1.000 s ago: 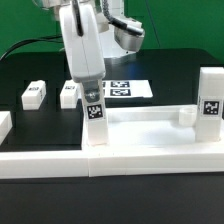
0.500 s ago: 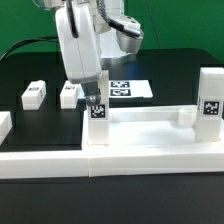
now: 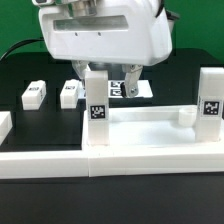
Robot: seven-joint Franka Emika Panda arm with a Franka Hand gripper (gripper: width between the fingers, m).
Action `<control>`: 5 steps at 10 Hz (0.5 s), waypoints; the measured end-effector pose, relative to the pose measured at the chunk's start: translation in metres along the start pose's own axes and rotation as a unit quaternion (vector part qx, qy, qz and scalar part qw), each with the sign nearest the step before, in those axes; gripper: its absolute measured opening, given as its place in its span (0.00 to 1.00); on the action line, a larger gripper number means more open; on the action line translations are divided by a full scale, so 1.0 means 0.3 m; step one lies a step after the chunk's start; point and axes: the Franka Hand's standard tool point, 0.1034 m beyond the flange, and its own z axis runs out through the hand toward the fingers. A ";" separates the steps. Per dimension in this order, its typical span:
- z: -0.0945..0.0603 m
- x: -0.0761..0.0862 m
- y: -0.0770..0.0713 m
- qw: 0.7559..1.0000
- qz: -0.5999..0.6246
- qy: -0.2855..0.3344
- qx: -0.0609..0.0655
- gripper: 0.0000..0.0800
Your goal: Assemble desk
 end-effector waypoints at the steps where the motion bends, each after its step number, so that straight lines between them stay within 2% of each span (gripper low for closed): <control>1: 0.002 -0.002 0.003 1.000 -0.028 -0.001 -0.001 0.81; 2: 0.007 -0.005 0.012 0.995 -0.097 -0.001 -0.005 0.81; 3: 0.017 -0.011 0.029 0.978 -0.210 -0.002 -0.017 0.81; 5: 0.025 -0.023 0.033 0.933 -0.358 -0.017 -0.023 0.81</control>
Offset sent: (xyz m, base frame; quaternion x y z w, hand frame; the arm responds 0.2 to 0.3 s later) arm -0.0048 0.0155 -0.0009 -0.0152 -0.0467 -0.4270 0.9029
